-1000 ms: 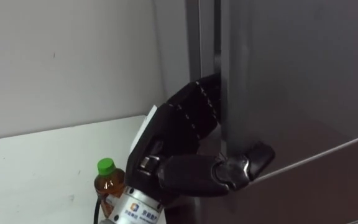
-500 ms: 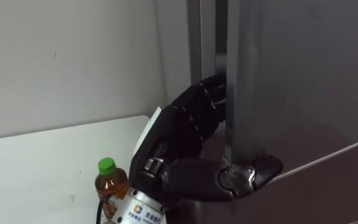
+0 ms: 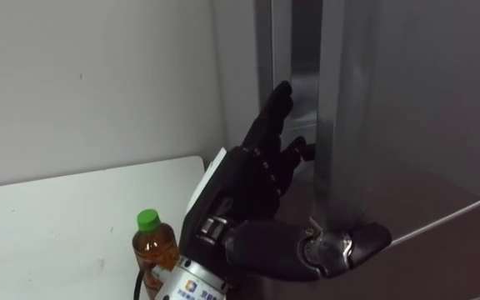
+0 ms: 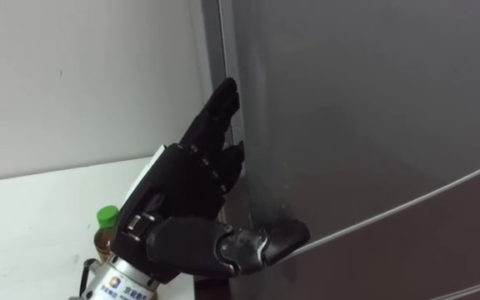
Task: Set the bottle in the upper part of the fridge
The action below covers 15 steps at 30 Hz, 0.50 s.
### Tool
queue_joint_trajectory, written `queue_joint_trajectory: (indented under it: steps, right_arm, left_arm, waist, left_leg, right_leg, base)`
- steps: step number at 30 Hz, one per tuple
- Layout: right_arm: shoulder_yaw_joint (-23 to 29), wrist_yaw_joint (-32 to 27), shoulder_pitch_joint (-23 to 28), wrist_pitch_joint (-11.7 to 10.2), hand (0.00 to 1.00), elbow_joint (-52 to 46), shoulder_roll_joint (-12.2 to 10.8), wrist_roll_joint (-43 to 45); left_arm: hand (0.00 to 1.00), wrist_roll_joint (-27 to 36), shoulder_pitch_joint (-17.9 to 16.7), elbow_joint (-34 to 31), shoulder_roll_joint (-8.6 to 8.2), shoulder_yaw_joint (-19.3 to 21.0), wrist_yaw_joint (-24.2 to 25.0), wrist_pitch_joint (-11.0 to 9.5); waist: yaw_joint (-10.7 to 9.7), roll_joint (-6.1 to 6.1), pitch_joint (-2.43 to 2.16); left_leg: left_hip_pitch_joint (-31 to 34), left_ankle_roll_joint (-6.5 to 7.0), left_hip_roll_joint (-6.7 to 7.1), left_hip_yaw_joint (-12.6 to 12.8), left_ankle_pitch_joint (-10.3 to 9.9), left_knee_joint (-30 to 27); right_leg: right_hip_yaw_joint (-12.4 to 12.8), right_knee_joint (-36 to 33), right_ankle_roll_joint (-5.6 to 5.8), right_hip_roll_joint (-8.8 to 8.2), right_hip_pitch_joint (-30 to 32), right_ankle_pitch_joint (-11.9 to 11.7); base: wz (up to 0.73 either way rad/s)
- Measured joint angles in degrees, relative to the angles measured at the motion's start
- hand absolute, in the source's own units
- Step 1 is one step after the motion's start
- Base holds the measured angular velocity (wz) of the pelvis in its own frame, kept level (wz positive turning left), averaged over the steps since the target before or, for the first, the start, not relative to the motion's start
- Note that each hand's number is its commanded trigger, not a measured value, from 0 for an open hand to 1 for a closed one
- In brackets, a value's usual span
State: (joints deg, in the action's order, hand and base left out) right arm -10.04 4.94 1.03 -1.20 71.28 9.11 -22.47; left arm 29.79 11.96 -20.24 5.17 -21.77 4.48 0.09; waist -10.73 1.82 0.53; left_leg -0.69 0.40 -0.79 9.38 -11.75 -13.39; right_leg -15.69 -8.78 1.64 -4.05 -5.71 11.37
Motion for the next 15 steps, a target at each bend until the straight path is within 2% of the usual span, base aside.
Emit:
queue_joint_trajectory:
  steps: [11, 15]
  right_arm:
    - [0.0, 1.3, 0.2, 0.1, 0.00, 0.1, 0.3, -2.5]
    - [0.0, 1.5, 0.4, 0.1, 0.00, 0.1, 0.3, -3.0]
  left_arm:
    - [0.00, 0.1, 0.0, 0.0, 0.01, 0.0, 0.1, -0.1]
    - [0.00, 1.4, -0.4, 0.0, 0.26, 0.1, 0.1, -0.1]
  waist:
    - [0.0, 0.01, -0.04]
    - [0.0, 0.00, -0.04]
  left_leg:
    - [0.0, 0.01, 0.04, 0.1, 0.0, 0.0]
    - [-0.5, 0.01, -0.01, 0.9, 0.0, 0.1]
  right_leg:
    - [0.2, -0.1, 0.03, -0.04, 0.2, 0.0]
    - [1.1, 0.0, 0.05, -0.04, 0.2, 0.0]
  base:
    - [0.00]
    - [-0.09]
